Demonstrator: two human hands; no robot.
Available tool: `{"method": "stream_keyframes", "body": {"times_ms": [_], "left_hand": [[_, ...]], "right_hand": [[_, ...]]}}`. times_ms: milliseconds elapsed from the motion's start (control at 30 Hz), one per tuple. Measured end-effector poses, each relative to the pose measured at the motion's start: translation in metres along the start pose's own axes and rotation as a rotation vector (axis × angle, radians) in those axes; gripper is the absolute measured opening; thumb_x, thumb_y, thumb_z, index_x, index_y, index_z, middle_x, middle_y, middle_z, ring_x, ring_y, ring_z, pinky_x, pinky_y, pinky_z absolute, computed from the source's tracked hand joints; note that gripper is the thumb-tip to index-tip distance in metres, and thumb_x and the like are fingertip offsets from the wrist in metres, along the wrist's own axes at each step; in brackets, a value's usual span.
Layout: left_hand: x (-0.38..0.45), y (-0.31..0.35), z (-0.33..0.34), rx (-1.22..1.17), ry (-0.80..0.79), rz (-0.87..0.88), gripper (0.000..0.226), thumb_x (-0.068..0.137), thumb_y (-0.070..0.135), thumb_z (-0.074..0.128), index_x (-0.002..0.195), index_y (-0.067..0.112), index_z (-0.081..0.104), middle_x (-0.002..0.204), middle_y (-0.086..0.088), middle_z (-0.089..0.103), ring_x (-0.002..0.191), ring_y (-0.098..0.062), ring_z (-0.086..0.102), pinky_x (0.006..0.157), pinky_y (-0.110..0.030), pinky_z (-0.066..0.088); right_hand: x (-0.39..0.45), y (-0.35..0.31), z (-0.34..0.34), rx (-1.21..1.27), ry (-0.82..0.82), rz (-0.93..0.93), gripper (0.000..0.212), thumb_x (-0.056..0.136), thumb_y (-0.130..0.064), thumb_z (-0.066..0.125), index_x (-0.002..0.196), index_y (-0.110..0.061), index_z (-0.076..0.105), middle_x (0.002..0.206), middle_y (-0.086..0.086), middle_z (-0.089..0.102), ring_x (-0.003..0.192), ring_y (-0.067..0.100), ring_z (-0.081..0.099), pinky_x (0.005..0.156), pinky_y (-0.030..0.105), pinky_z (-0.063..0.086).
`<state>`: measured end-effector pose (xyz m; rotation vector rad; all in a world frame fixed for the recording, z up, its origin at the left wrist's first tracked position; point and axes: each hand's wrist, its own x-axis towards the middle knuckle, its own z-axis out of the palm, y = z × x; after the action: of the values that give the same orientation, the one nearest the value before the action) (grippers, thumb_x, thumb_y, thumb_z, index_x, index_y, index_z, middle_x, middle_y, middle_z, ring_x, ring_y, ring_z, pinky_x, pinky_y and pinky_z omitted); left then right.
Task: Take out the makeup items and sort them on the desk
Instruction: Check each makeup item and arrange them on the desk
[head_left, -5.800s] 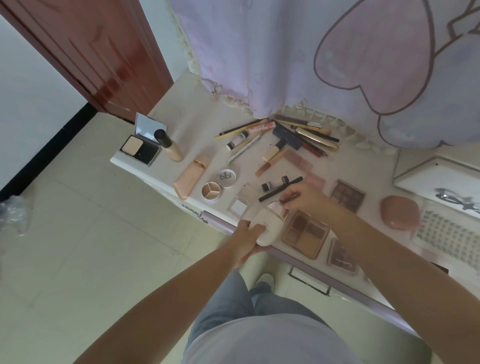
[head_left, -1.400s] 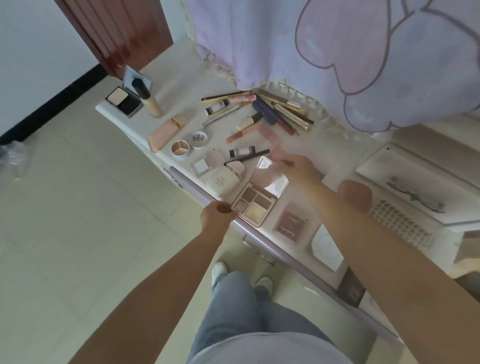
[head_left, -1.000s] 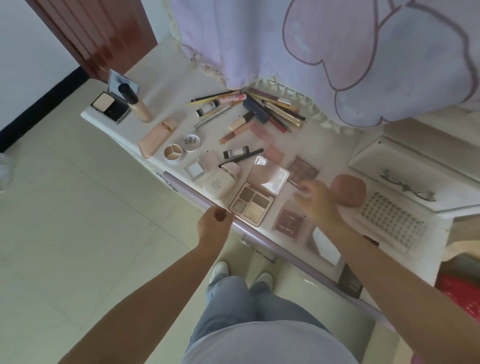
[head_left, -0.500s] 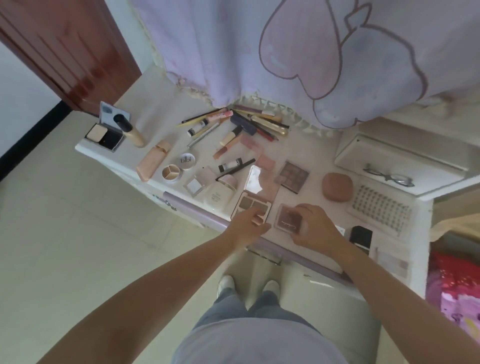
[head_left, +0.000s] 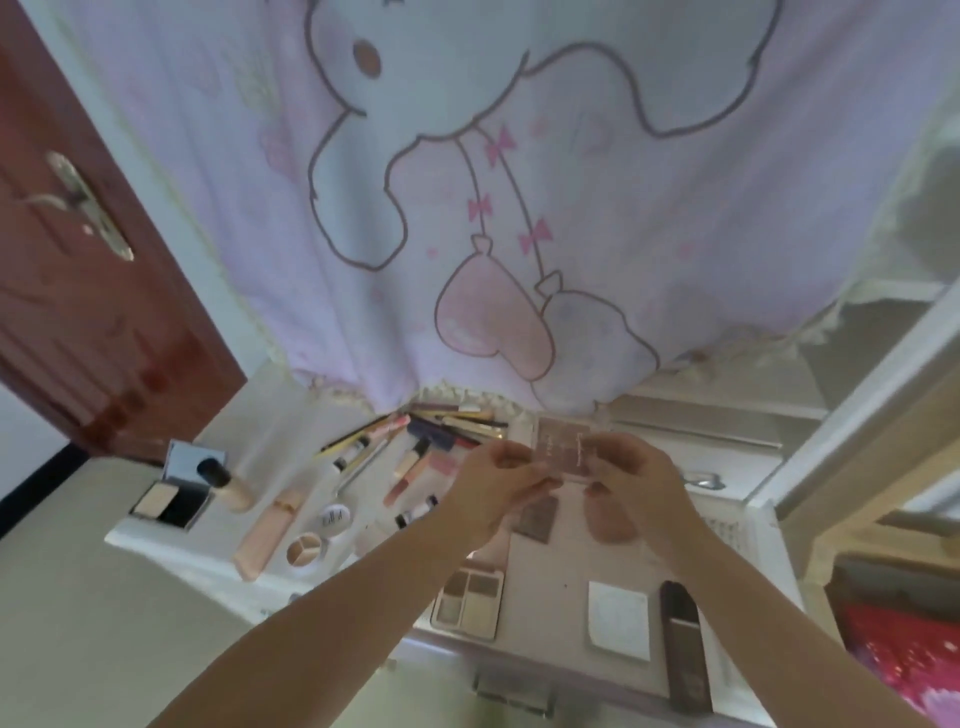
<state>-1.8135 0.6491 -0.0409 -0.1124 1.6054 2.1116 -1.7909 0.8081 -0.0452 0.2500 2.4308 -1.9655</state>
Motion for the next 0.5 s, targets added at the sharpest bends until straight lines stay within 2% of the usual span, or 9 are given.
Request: {"method": "stream_keyframes", "body": {"times_ms": [100,167,200,267,367,433,500], "left_hand": [[0.002,0.035,0.01,0.142,-0.087,0.079,0.009,0.089,0.002,0.054,0.082,0.008,0.053,0.081,-0.008,0.062,0.058,-0.007,0.067,0.06,-0.017,0.056],[0.002,0.058,0.011,0.215,-0.127,0.115,0.01,0.092,0.01,0.05,0.084,0.012,0.056,0.077,-0.005,0.063,0.057,-0.005,0.066,0.053,-0.016,0.053],[0.003,0.068,0.011,0.217,-0.134,0.13,0.009,0.092,0.01,0.05,0.088,0.012,0.057,0.075,-0.005,0.064,0.055,-0.005,0.066,0.051,-0.015,0.052],[0.005,0.084,0.009,0.213,-0.158,0.185,0.01,0.09,0.004,0.051,0.098,0.008,0.056,0.071,-0.003,0.067,0.056,-0.007,0.067,0.055,-0.017,0.054],[0.006,0.1,0.01,0.186,-0.213,0.228,0.022,0.088,-0.003,0.051,0.105,0.011,0.054,0.075,-0.005,0.069,0.061,-0.011,0.068,0.063,-0.019,0.057],[0.004,0.109,0.015,0.151,-0.226,0.223,0.024,0.089,-0.003,0.05,0.108,0.01,0.054,0.082,-0.009,0.066,0.063,-0.011,0.069,0.065,-0.018,0.057],[0.003,0.119,0.022,0.132,-0.241,0.238,0.021,0.09,-0.004,0.048,0.105,0.007,0.057,0.084,-0.008,0.066,0.066,-0.01,0.069,0.068,-0.017,0.057]], "right_hand": [[0.017,-0.03,-0.005,0.091,0.104,-0.063,0.019,0.086,0.011,0.049,0.086,-0.007,0.053,0.073,0.007,0.058,0.042,0.007,0.049,0.039,0.012,0.039],[0.027,-0.049,-0.015,0.129,0.115,-0.097,0.026,0.086,0.011,0.05,0.076,-0.014,0.05,0.07,0.006,0.057,0.044,0.011,0.048,0.038,0.011,0.038],[0.031,-0.059,-0.02,0.122,0.102,-0.122,0.028,0.085,0.011,0.051,0.073,-0.015,0.051,0.066,0.004,0.056,0.042,0.007,0.05,0.038,0.011,0.038],[0.036,-0.075,-0.026,0.091,0.07,-0.16,0.028,0.084,0.012,0.052,0.07,-0.013,0.055,0.059,0.003,0.056,0.036,-0.001,0.048,0.038,0.01,0.039],[0.043,-0.093,-0.029,0.034,0.107,-0.188,0.012,0.083,0.007,0.056,0.08,-0.001,0.064,0.049,-0.005,0.059,0.034,0.0,0.046,0.041,0.008,0.04],[0.044,-0.106,-0.031,-0.086,0.137,-0.264,0.013,0.083,-0.001,0.061,0.095,-0.001,0.067,0.061,-0.005,0.061,0.049,0.001,0.053,0.048,0.002,0.039],[0.042,-0.12,-0.033,-0.24,0.097,-0.364,0.032,0.08,-0.005,0.065,0.112,-0.004,0.062,0.091,-0.002,0.058,0.08,0.01,0.057,0.063,0.001,0.042]]}}
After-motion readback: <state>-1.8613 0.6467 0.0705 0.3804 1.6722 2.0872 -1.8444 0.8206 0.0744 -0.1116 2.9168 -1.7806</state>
